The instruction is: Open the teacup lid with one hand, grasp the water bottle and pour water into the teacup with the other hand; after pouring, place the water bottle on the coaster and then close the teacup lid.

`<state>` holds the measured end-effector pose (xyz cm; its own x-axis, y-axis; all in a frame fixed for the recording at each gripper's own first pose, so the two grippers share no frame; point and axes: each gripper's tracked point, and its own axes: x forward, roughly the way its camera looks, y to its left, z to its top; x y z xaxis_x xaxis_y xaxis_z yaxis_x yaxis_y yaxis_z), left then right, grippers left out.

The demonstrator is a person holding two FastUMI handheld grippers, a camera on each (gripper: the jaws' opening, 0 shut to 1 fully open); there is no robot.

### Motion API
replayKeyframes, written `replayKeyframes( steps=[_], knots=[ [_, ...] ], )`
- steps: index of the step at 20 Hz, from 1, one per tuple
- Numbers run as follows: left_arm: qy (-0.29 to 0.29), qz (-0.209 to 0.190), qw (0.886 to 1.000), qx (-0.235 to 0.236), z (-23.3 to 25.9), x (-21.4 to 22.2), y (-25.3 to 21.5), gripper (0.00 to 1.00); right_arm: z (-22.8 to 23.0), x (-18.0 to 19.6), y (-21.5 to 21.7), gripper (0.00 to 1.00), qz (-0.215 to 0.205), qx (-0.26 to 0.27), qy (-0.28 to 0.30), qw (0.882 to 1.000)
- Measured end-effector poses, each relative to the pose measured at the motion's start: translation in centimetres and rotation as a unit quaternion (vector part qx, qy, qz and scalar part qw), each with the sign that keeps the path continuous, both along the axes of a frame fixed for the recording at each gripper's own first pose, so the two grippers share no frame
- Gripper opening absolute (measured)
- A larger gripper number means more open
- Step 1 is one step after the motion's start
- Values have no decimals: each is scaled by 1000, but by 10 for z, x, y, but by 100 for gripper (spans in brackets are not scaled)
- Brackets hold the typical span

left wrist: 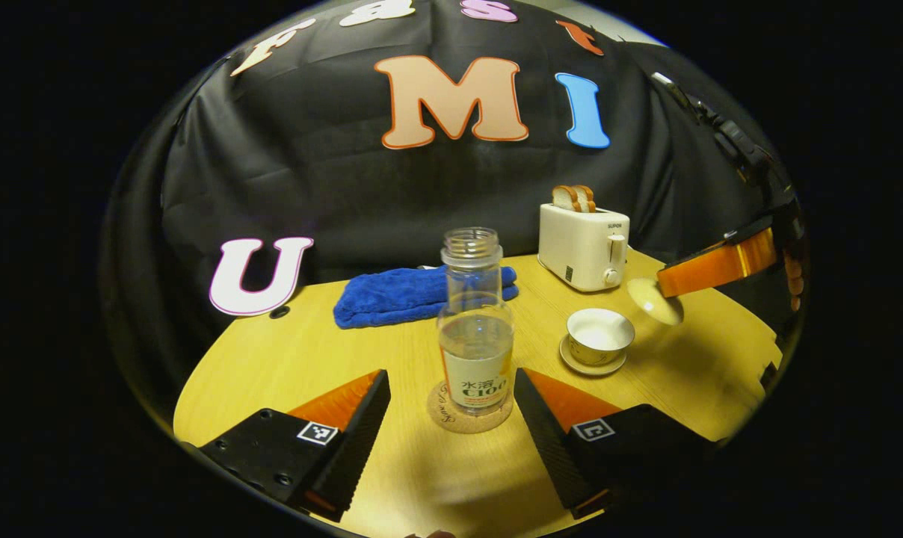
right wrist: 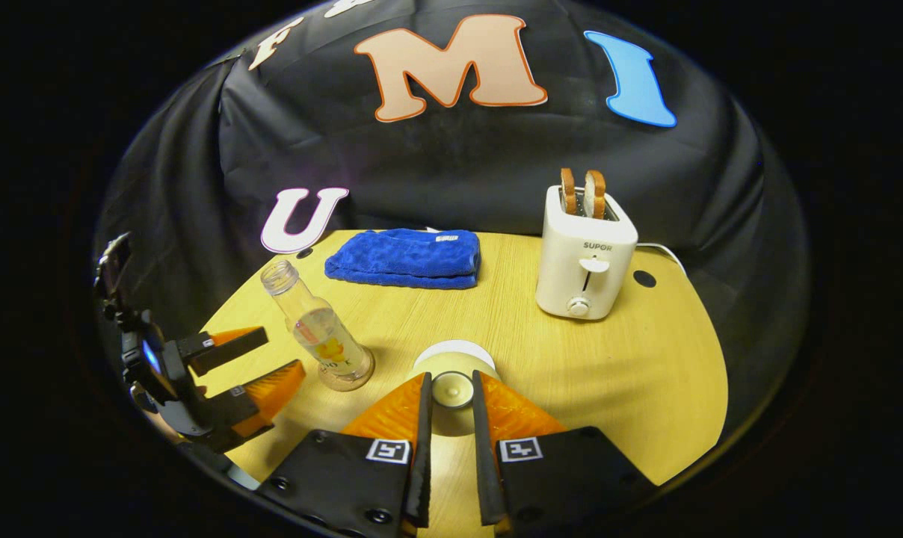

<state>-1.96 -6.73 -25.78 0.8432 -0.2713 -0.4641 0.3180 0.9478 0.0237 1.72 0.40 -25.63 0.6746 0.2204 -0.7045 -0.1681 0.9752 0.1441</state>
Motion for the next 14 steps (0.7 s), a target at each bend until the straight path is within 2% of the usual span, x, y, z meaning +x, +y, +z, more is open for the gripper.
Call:
replayKeyframes(
  steps=[4,6,8,9,11,12,14],
  knots=[
    [-24,31,999,-2,26,-7,27,97,-19,15,9,27,-8,13,13,1000],
    [-32,46,998,-3,38,-11,42,97,-27,22,13,26,-8,10,17,1000],
    [-39,60,997,-4,46,-12,55,96,-38,26,17,29,-4,1,21,1000],
    [-41,66,997,-1,48,-14,60,97,-44,29,18,26,-3,-2,24,1000],
    [-44,76,996,3,52,-16,70,96,-54,33,19,29,-3,-12,29,999],
    [-47,79,996,4,56,-16,75,97,-57,33,18,26,-4,-16,31,999],
    [-52,85,995,8,61,-18,83,96,-62,38,19,26,-7,-17,33,999]
  ],
)
